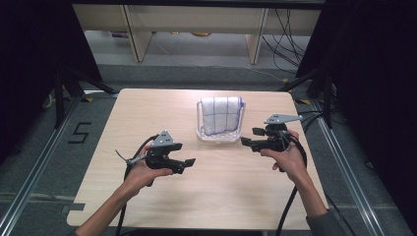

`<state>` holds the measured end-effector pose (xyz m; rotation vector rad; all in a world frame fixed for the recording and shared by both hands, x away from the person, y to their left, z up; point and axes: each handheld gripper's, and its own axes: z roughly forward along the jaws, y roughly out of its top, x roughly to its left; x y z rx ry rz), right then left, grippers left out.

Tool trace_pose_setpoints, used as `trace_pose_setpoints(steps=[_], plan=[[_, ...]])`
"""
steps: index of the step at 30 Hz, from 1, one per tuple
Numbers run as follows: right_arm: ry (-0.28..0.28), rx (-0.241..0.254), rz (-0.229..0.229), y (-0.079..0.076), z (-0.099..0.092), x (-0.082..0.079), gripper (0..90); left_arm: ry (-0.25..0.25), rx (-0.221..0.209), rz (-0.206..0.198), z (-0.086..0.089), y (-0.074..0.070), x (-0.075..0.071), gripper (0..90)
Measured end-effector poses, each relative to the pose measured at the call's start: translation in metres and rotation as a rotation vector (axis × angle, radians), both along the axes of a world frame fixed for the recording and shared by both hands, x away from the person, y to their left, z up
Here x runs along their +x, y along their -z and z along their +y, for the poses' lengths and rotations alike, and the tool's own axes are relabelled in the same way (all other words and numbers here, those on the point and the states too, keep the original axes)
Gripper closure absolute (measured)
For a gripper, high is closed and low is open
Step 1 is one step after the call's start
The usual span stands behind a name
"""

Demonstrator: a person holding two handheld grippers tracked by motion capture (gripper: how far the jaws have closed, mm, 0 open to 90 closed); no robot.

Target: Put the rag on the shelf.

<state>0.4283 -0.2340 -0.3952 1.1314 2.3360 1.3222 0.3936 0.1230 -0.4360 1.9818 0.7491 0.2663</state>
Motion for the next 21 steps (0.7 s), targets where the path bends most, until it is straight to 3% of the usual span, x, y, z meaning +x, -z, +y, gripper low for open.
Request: trace_pose_setpoints(steps=[1, 4, 5, 8, 9, 12, 13, 16, 21], plan=[[-0.014, -0.016, -0.013, 0.001, -0.001, 0.0, 33.9, 0.003, -0.002, -0.001, 0.0, 0.002, -0.001, 23.0], [-0.002, -0.011, 0.004, 0.006, 0.001, -0.005, 33.8, 0.009, 0.001, 0.003, 0.0, 0.007, -0.004, 22.8], [-0.011, -0.02, -0.028, 0.01, 0.0, -0.004, 33.7, -0.001, 0.007, 0.0, 0.001, 0.01, -0.006, 22.7], [-0.012, -0.013, 0.015, 0.017, 0.003, -0.009, 33.7, 0.002, 0.011, 0.01, 0.002, 0.016, -0.008, 22.5], [-0.024, -0.027, -0.008, 0.019, 0.002, -0.008, 33.7, 0.007, 0.009, 0.013, 0.002, 0.018, -0.009, 22.2], [-0.001, -0.016, 0.017, 0.025, 0.003, -0.013, 33.7, 0.004, 0.004, 0.018, 0.002, 0.023, -0.013, 22.0], [-0.013, -0.027, 0.001, 0.028, 0.003, -0.013, 33.7, 0.014, 0.006, 0.02, 0.003, 0.025, -0.014, 21.9], [-0.012, -0.013, 0.037, 0.035, 0.006, -0.018, 33.8, 0.014, 0.014, 0.027, 0.003, 0.03, -0.017, 21.6], [-0.045, -0.036, 0.019, 0.043, 0.009, -0.02, 33.8, 0.017, 0.014, 0.034, 0.005, 0.037, -0.021, 21.5]])
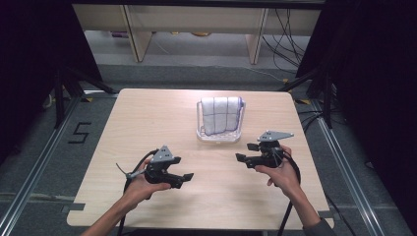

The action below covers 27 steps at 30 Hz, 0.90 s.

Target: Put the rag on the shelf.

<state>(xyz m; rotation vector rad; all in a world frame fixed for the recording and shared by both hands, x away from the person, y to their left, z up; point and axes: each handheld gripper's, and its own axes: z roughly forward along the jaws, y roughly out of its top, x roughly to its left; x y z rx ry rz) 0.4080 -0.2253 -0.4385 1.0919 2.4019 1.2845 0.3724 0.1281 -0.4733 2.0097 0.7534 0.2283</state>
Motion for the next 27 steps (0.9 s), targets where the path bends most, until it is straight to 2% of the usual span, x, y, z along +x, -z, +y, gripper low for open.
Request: trace_pose_setpoints(steps=[2, 3, 5, 6, 7, 9, 10, 11, 12, 14, 15, 17, 18, 19, 20, 21, 22, 23, 25, 27], plan=[[-0.003, -0.012, 0.003, 0.003, 0.003, -0.002, 33.4, 0.001, -0.004, 0.004, 0.001, 0.002, -0.001, 21.5], [0.003, -0.004, -0.001, 0.003, 0.003, -0.004, 33.6, -0.002, -0.006, 0.007, 0.001, 0.003, -0.002, 21.5], [-0.022, 0.008, 0.005, 0.007, 0.005, -0.006, 33.6, -0.002, 0.001, 0.006, 0.002, 0.006, -0.003, 21.5], [-0.006, 0.007, 0.009, 0.008, 0.007, -0.009, 33.6, -0.005, 0.0, 0.013, 0.002, 0.007, -0.004, 21.5], [-0.017, -0.006, -0.006, 0.01, 0.006, -0.009, 33.6, 0.001, 0.004, 0.012, 0.002, 0.009, -0.003, 21.5], [-0.024, -0.016, 0.014, 0.012, 0.007, -0.013, 33.6, -0.015, -0.006, 0.02, 0.002, 0.011, -0.005, 21.5], [-0.019, -0.009, 0.019, 0.014, 0.008, -0.014, 33.5, -0.012, 0.007, 0.018, 0.003, 0.012, -0.006, 21.5], [-0.028, -0.019, 0.005, 0.015, 0.007, -0.014, 33.6, -0.003, 0.002, 0.018, 0.003, 0.013, -0.006, 21.5], [-0.042, -0.007, 0.021, 0.018, 0.007, -0.015, 33.6, -0.013, -0.004, 0.023, 0.003, 0.013, -0.007, 21.4], [-0.02, -0.007, 0.039, 0.019, 0.008, -0.02, 33.5, -0.004, -0.001, 0.027, 0.004, 0.014, -0.009, 21.4], [-0.033, -0.021, 0.022, 0.02, 0.007, -0.02, 33.5, -0.005, -0.004, 0.021, 0.004, 0.015, -0.009, 21.4], [-0.039, 0.005, 0.047, 0.023, 0.007, -0.024, 33.5, 0.0, 0.001, 0.026, 0.005, 0.016, -0.011, 21.3], [-0.044, -0.007, 0.032, 0.023, 0.005, -0.024, 33.4, -0.007, -0.005, 0.023, 0.004, 0.017, -0.012, 21.2], [-0.034, -0.012, 0.042, 0.023, 0.005, -0.027, 33.3, -0.002, 0.0, 0.023, 0.005, 0.017, -0.013, 21.1], [-0.052, -0.004, 0.038, 0.026, 0.004, -0.026, 33.3, -0.001, 0.005, 0.018, 0.005, 0.018, -0.014, 21.1], [-0.033, -0.009, 0.053, 0.026, 0.004, -0.029, 33.2, -0.007, 0.02, 0.011, 0.005, 0.019, -0.017, 21.1], [-0.028, -0.015, 0.052, 0.027, 0.003, -0.031, 33.1, 0.0, 0.019, 0.015, 0.005, 0.02, -0.018, 21.1], [-0.04, -0.028, 0.029, 0.029, 0.001, -0.03, 33.0, 0.001, 0.027, 0.011, 0.005, 0.021, -0.019, 21.1], [-0.029, -0.03, 0.046, 0.031, 0.0, -0.033, 32.8, 0.009, 0.022, 0.021, 0.004, 0.024, -0.023, 20.9], [-0.027, -0.034, 0.051, 0.032, -0.002, -0.035, 32.4, 0.017, 0.045, 0.01, 0.004, 0.025, -0.026, 20.9]])
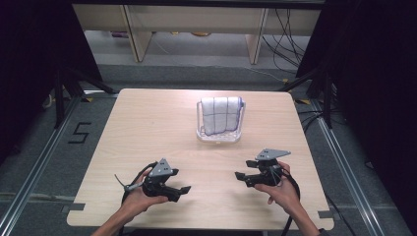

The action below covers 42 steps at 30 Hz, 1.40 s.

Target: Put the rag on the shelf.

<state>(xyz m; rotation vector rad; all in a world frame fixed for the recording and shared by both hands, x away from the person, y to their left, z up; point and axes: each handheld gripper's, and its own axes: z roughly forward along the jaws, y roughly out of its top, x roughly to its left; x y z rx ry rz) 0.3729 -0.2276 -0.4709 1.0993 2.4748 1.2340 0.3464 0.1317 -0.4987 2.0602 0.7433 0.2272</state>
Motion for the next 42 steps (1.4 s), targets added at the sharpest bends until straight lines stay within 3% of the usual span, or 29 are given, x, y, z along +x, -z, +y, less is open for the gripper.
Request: trace_pose_setpoints(steps=[1, 2, 3, 4, 5, 8, 9, 10, 11, 12, 13, 14, 15, 16, 18, 20, 23, 24, 26, 27, 29, 32, 33, 37, 40, 41, 42], plan=[[0.01, 0.013, 0.023, 0.001, 0.0, -0.003, 31.7, 0.007, 0.02, -0.002, 0.0, 0.001, -0.001, 20.9], [0.008, 0.008, 0.005, 0.002, -0.002, -0.003, 30.6, 0.01, 0.037, -0.013, 0.0, 0.001, -0.003, 20.8], [0.001, 0.028, 0.032, 0.003, -0.002, -0.004, 29.8, 0.003, 0.029, -0.015, -0.001, 0.003, -0.005, 20.8], [0.017, 0.027, 0.042, 0.004, -0.003, -0.007, 29.5, 0.013, 0.059, -0.025, 0.0, 0.004, -0.006, 20.8], [0.01, 0.017, 0.023, 0.006, -0.004, -0.007, 29.4, 0.019, 0.085, -0.035, 0.002, 0.005, -0.006, 20.8], [0.015, 0.002, 0.023, 0.009, -0.006, -0.01, 29.0, 0.002, 0.049, -0.016, 0.002, 0.008, -0.011, 20.9], [0.033, 0.008, 0.055, 0.009, -0.005, -0.013, 28.9, -0.004, 0.04, -0.019, 0.002, 0.009, -0.012, 20.9], [0.027, -0.006, 0.029, 0.009, -0.007, -0.013, 28.9, -0.008, 0.041, -0.012, 0.002, 0.009, -0.013, 20.9], [0.027, -0.004, 0.033, 0.01, -0.006, -0.015, 28.9, -0.006, 0.031, -0.014, 0.003, 0.009, -0.015, 20.9], [0.035, 0.002, 0.044, 0.01, -0.006, -0.018, 28.9, -0.004, 0.038, -0.015, 0.004, 0.008, -0.016, 20.9], [0.023, -0.017, 0.018, 0.011, -0.008, -0.018, 28.8, 0.006, 0.047, -0.018, 0.006, 0.007, -0.017, 20.9], [0.04, -0.004, 0.041, 0.011, -0.007, -0.022, 28.7, 0.016, 0.07, -0.032, 0.008, 0.006, -0.017, 20.9], [0.021, -0.013, 0.025, 0.012, -0.008, -0.023, 28.4, -0.005, 0.033, -0.023, 0.006, 0.007, -0.021, 20.9], [0.032, -0.009, 0.047, 0.012, -0.007, -0.027, 27.9, -0.003, 0.035, -0.025, 0.007, 0.007, -0.022, 20.9], [0.019, -0.021, 0.036, 0.013, -0.008, -0.031, 25.7, 0.021, 0.056, -0.025, 0.009, 0.006, -0.025, 20.8], [0.018, -0.02, 0.044, 0.015, -0.007, -0.036, 24.9, 0.007, 0.033, -0.029, 0.008, 0.008, -0.03, 20.8], [-0.005, -0.028, 0.051, 0.018, -0.005, -0.045, 22.5, 0.012, 0.064, -0.015, 0.013, 0.009, -0.035, 20.8], [-0.008, -0.032, 0.055, 0.018, -0.005, -0.048, 21.3, 0.017, 0.07, -0.032, 0.014, 0.009, -0.036, 20.8], [0.004, -0.048, 0.06, 0.02, -0.003, -0.053, 19.1, 0.009, 0.055, -0.024, 0.015, 0.009, -0.04, 20.8], [-0.006, -0.063, 0.038, 0.021, -0.004, -0.054, 18.6, 0.018, 0.096, -0.044, 0.017, 0.009, -0.04, 20.8], [-0.024, -0.072, 0.037, 0.021, -0.003, -0.057, 18.6, 0.009, 0.074, -0.036, 0.014, 0.011, -0.043, 20.8], [-0.027, -0.065, 0.038, 0.021, -0.001, -0.058, 18.6, 0.024, 0.095, -0.039, 0.014, 0.012, -0.042, 20.9], [-0.026, -0.067, 0.04, 0.021, -0.001, -0.058, 18.6, 0.012, 0.074, -0.036, 0.012, 0.013, -0.043, 20.9], [-0.034, -0.071, 0.041, 0.021, -0.001, -0.058, 18.6, 0.016, 0.09, -0.04, 0.014, 0.012, -0.041, 20.8], [-0.027, -0.077, 0.044, 0.021, 0.0, -0.058, 18.8, 0.007, 0.068, -0.01, 0.014, 0.012, -0.041, 19.7], [-0.032, -0.071, 0.052, 0.022, 0.001, -0.058, 18.8, 0.027, 0.106, -0.032, 0.016, 0.011, -0.039, 19.4], [-0.034, -0.076, 0.042, 0.022, 0.0, -0.058, 18.9, 0.02, 0.1, -0.034, 0.016, 0.011, -0.039, 19.2]])
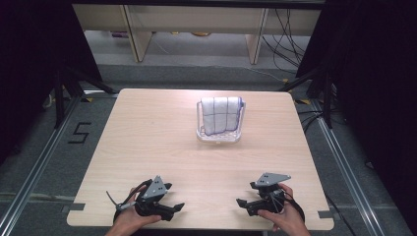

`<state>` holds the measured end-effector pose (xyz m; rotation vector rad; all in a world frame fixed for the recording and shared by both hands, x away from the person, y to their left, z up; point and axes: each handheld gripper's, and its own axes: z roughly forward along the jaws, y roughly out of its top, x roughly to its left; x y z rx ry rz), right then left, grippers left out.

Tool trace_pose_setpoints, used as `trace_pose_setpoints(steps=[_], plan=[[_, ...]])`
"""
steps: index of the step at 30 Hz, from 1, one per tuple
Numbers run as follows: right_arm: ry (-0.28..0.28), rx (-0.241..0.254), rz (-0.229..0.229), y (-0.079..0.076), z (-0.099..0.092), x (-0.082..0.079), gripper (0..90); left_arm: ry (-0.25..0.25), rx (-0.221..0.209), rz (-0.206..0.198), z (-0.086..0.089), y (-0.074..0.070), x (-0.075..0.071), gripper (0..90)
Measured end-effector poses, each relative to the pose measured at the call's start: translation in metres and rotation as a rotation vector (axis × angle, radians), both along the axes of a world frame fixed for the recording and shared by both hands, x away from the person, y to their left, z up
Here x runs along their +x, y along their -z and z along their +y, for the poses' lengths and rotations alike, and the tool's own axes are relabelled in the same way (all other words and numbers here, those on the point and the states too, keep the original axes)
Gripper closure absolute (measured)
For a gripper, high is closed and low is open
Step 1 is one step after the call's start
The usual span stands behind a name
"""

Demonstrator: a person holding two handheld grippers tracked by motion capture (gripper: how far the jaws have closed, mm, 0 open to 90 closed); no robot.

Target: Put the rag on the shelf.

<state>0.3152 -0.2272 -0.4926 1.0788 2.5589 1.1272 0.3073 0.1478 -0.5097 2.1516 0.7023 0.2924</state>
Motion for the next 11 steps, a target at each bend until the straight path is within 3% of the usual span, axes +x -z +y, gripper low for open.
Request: trace_pose_setpoints(steps=[1, 3, 4, 6, 8, 11], plan=[[0.002, 0.001, 0.003, -0.0001, 0.0002, -0.0003, 18.9, -0.015, -0.041, 0.008, -0.0023, 0.0013, -0.0011, 18.8], [0.001, 0.001, 0.004, -0.0001, 0.0004, -0.0001, 19.0, 0.0, -0.019, 0.007, -0.0006, 0.0007, 0.0, 17.6], [0.001, 0.001, 0.004, -0.0001, 0.0004, -0.0001, 19.0, -0.019, -0.043, 0.005, -0.0022, 0.0019, -0.0007, 17.4], [-0.002, 0.001, 0.001, 0.0003, 0.0001, 0.0005, 19.1, -0.02, -0.031, 0.003, -0.001, 0.0019, 0.0005, 17.2], [-0.008, 0.0, -0.004, 0.0007, -0.0006, 0.0015, 19.1, -0.013, 0.002, -0.002, 0.0014, 0.0008, 0.0018, 16.5], [0.004, -0.006, -0.004, 0.0011, -0.0015, 0.002, 19.1, -0.033, -0.03, 0.004, 0.0008, 0.0019, 0.0018, 15.8]])
